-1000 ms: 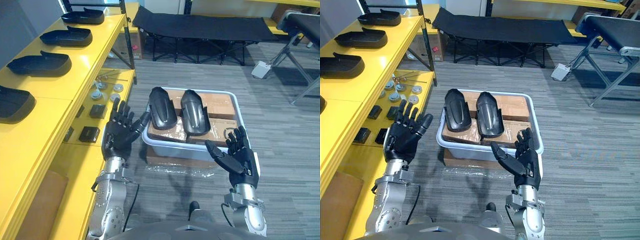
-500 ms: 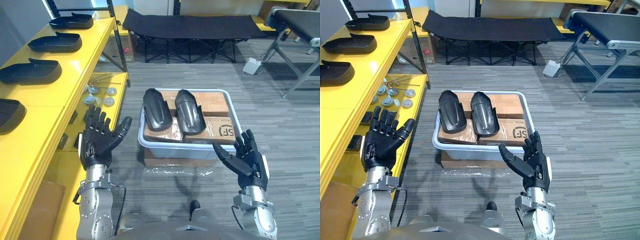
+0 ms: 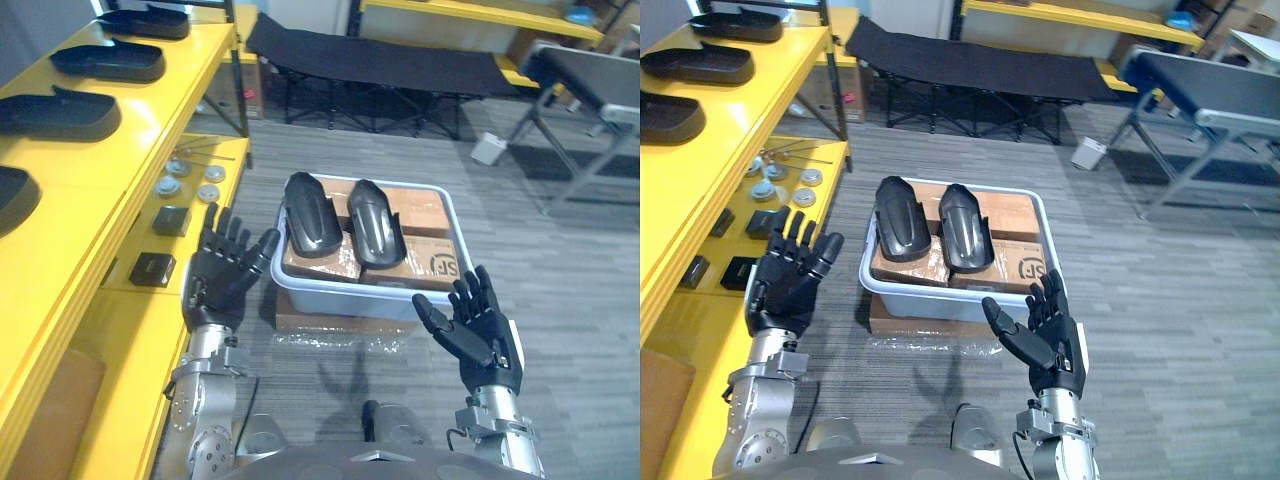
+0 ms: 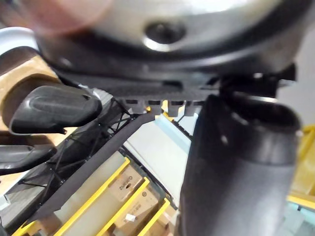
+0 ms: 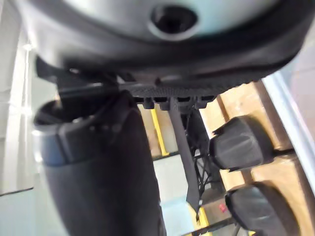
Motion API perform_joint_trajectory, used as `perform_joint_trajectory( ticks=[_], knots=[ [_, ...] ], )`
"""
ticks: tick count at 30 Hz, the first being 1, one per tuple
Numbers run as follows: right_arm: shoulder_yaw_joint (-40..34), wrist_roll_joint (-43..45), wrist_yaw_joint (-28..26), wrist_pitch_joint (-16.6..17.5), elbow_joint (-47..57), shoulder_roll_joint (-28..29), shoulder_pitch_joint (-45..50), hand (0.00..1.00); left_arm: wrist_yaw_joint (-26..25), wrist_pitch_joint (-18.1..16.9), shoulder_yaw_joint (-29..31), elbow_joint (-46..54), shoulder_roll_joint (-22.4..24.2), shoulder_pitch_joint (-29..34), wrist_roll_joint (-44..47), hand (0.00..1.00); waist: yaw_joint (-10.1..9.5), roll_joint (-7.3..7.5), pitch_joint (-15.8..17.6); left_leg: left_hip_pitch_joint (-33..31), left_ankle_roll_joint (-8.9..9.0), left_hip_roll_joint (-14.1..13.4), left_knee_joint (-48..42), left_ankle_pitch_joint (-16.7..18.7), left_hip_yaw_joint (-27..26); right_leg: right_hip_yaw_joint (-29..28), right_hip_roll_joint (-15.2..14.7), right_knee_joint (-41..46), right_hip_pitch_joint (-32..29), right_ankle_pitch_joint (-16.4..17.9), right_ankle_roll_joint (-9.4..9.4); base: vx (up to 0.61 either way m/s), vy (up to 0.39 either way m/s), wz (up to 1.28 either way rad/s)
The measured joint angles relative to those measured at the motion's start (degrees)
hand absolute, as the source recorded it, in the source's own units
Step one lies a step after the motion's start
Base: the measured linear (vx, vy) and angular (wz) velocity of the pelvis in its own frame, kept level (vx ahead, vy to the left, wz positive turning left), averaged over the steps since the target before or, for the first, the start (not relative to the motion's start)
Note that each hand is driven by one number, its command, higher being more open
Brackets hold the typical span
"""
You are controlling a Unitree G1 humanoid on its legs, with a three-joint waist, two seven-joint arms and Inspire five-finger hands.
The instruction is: Walk over and take three plastic housings, then place them on the shelf
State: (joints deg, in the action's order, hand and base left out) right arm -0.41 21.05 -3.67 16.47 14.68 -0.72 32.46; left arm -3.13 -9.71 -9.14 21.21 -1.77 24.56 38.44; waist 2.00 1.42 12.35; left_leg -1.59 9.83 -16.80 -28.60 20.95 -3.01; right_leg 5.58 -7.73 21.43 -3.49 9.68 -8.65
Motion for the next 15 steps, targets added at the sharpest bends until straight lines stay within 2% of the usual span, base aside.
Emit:
perform_joint_trajectory(
  ticks=[2,3,6,7,8,9,10,11,12,15],
  knots=[
    [-0.28,-1.44,1.61,-0.02,0.52,-1.74,-2.44,1.0,2.53,2.02,-2.96,-3.98,0.15,0.78,2.73,1.0,0.72,-0.3,-1.32,-0.18,-0.58,0.04,4.7,-4.83,1.67,3.17,0.15,2.41,-0.98,2.25,2.3,0.17,-0.28,0.72],
    [-0.66,-1.44,1.59,-0.05,0.27,-2.5,-3.16,1.0,3.04,2.48,-3.57,-5.16,0.22,0.8,2.24,1.0,0.83,-0.75,-1.37,-0.38,-0.78,-0.02,5.26,-5.88,1.64,3.74,0.14,2.78,-1.26,2.45,2.66,0.16,-0.213,0.54],
    [-3.66,-1.46,1.74,-1.14,-2.18,-5.65,-4.32,1.0,4.77,4.59,-6.35,-8.51,-0.18,1.19,1.52,1.0,1.81,-2.36,-1.24,-0.34,-3.36,0.04,7.45,-10.96,-1.31,5.97,-0.18,2.28,0.41,3.09,3.92,0.18,-0.225,0.44],
    [-4.39,-1.49,1.98,-1.15,-2.77,-5.94,-4.09,1.0,5.08,4.88,-6.74,-8.52,-0.35,1.24,1.45,1.0,1.79,-2.48,-1.08,0.19,-3.61,0.14,7.72,-11.44,-1.77,6.18,-0.22,1.78,1.27,3.11,4.16,0.15,-0.169,0.34],
    [-5.79,-1.53,2.64,-1.15,-3.33,-6.42,-3.89,1.0,6.05,4.9,-7.17,-8.49,-0.51,1.19,1.35,1.0,1.61,-2.6,-1.02,0.08,-2.82,0.64,7.34,-11.19,-1.89,5.97,-0.25,0.02,2.75,3.25,4.45,0.1,-0.032,0.05],
    [-6.73,-1.65,4.28,-1.12,-3.9,-7.19,-4.41,1.0,6.72,4.74,-7.33,-8.19,-0.53,0.61,0.19,1.0,0.85,-3.31,-0.75,-0.11,-0.79,3.15,6.66,-8.66,-0.25,4.77,-0.48,-2.34,3.77,3.07,4.5,0.09,0.017,-0.13],
    [-6.91,-1.63,5.46,-1.1,-4.55,-8.0,-5.17,1.0,6.92,4.55,-7.34,-8.11,-0.53,0.42,-0.68,1.0,0.51,-3.84,-0.69,-0.28,-1.12,4.72,6.98,-8.0,0.88,4.36,-0.6,-3.03,3.68,2.44,4.32,0.05,0.105,-0.45],
    [-6.89,-1.68,7.59,-1.11,-6.6,-9.38,-7.34,1.0,7.14,4.39,-7.35,-7.54,-1.1,0.02,-0.99,1.0,0.12,-4.4,-0.4,-0.39,-2.57,7.3,9.02,-7.45,1.53,3.34,-0.61,-4.02,3.25,1.3,3.93,0.0,0.137,-0.55],
    [-6.53,-2.92,10.79,-1.27,-8.59,-9.75,-9.43,1.0,7.68,4.36,-7.23,-7.1,-2.34,-0.56,-0.84,1.0,-0.4,-4.12,-0.31,-0.2,-2.82,8.3,10.22,-7.27,1.56,1.96,-0.59,-4.58,2.24,0.56,3.45,0.0,0.142,-0.5],
    [-5.89,-5.03,15.96,-2.52,-11.1,-9.75,-13.54,1.0,8.67,4.58,-6.76,-7.12,-3.98,-2.82,-0.86,1.0,-0.45,-3.4,1.28,-1.45,-3.39,9.35,9.35,-7.29,0.27,0.32,-1.0,-5.89,0.84,-1.72,2.48,-0.04,0.115,-0.27]
  ],
)
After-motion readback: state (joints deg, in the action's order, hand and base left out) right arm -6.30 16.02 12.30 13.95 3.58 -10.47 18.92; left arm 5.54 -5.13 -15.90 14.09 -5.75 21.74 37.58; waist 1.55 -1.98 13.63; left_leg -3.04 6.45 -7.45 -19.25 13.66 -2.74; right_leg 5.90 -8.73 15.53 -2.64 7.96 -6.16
